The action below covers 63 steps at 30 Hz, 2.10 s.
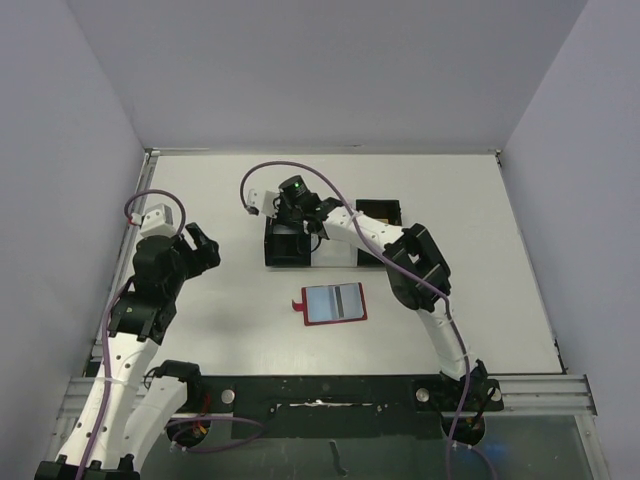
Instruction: Take the credit cards out of the card holder
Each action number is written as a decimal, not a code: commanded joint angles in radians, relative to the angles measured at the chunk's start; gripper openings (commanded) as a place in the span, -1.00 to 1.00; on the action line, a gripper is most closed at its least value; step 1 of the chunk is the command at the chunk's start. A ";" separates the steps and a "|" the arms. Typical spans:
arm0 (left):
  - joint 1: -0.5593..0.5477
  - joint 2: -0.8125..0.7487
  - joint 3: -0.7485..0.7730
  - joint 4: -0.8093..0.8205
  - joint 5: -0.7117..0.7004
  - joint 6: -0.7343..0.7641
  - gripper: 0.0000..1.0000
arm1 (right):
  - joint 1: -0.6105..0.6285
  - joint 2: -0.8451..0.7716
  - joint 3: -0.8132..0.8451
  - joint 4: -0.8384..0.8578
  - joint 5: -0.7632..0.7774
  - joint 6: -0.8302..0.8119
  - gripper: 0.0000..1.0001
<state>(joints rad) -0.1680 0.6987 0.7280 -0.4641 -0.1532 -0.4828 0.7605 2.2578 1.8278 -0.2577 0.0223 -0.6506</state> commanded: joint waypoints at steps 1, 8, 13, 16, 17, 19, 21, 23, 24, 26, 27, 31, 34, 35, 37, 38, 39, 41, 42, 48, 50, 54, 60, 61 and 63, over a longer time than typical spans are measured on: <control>0.006 -0.014 0.022 0.024 0.004 0.022 0.47 | 0.015 0.018 0.049 0.010 -0.002 -0.100 -0.98; 0.006 -0.022 0.024 0.024 0.006 0.021 0.47 | 0.016 0.055 0.064 0.027 0.008 -0.111 -0.81; 0.005 -0.030 0.023 0.028 0.000 0.021 0.47 | 0.015 0.047 0.053 0.055 -0.003 -0.115 -0.53; 0.006 -0.031 0.022 0.025 -0.001 0.022 0.47 | 0.013 0.042 0.047 0.052 -0.040 -0.107 -0.37; 0.005 -0.031 0.022 0.024 0.000 0.023 0.47 | 0.013 0.042 0.046 0.055 -0.043 -0.103 -0.34; 0.005 -0.034 0.021 0.022 -0.001 0.023 0.47 | 0.012 0.042 0.046 0.057 -0.044 -0.092 -0.32; 0.005 -0.038 0.021 0.023 -0.002 0.023 0.47 | 0.009 0.043 0.046 0.062 -0.051 -0.074 -0.30; 0.005 -0.039 0.022 0.024 -0.002 0.023 0.47 | 0.006 0.041 0.047 0.062 -0.068 -0.053 -0.27; 0.006 -0.040 0.021 0.024 -0.003 0.023 0.47 | 0.005 0.037 0.045 0.065 -0.072 -0.046 -0.25; 0.005 -0.041 0.021 0.024 -0.005 0.023 0.47 | 0.003 0.033 0.042 0.065 -0.079 -0.035 -0.19; 0.005 -0.041 0.019 0.024 -0.003 0.023 0.47 | 0.003 0.031 0.042 0.064 -0.085 -0.030 -0.16; 0.006 -0.039 0.018 0.027 0.005 0.024 0.47 | -0.005 0.022 0.045 0.065 -0.110 0.005 -0.06; 0.005 -0.036 0.016 0.028 0.011 0.024 0.47 | -0.009 0.012 0.051 0.065 -0.141 0.027 -0.01; 0.005 -0.036 0.016 0.028 0.011 0.024 0.47 | -0.010 0.003 0.053 0.065 -0.150 0.036 0.01; 0.006 -0.035 0.014 0.031 0.015 0.024 0.47 | -0.014 -0.015 0.051 0.073 -0.174 0.055 0.05; 0.005 -0.033 0.014 0.031 0.017 0.024 0.47 | -0.016 -0.024 0.052 0.077 -0.177 0.067 0.07; 0.005 -0.031 0.014 0.032 0.020 0.024 0.47 | -0.018 -0.035 0.052 0.079 -0.179 0.077 0.08; 0.005 -0.024 0.014 0.032 0.027 0.026 0.47 | -0.021 -0.059 0.045 0.083 -0.191 0.098 0.11; 0.005 -0.024 0.015 0.032 0.030 0.026 0.47 | -0.021 -0.079 0.035 0.091 -0.195 0.108 0.12; 0.006 -0.021 -0.002 0.089 0.150 0.044 0.48 | -0.033 -0.344 -0.247 0.326 -0.140 0.335 0.22; 0.005 -0.016 -0.010 0.122 0.234 0.053 0.52 | -0.044 -0.476 -0.424 0.441 -0.071 0.460 0.28; 0.007 0.003 -0.017 0.181 0.356 0.064 0.65 | -0.078 -0.716 -0.725 0.555 0.048 0.733 0.79; -0.010 0.069 -0.081 0.399 0.631 -0.069 0.67 | -0.139 -0.965 -0.933 0.377 0.128 1.049 0.95; -0.029 0.075 -0.111 0.461 0.658 -0.109 0.67 | -0.144 -0.998 -0.980 0.370 0.116 1.079 0.95; -0.139 0.101 -0.141 0.534 0.606 -0.150 0.65 | -0.156 -1.069 -1.085 0.383 0.072 1.118 0.95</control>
<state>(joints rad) -0.1890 0.7692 0.6357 -0.1715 0.3511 -0.5228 0.6147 1.2911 0.8745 0.1417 0.1024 0.2691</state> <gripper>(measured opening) 0.833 0.975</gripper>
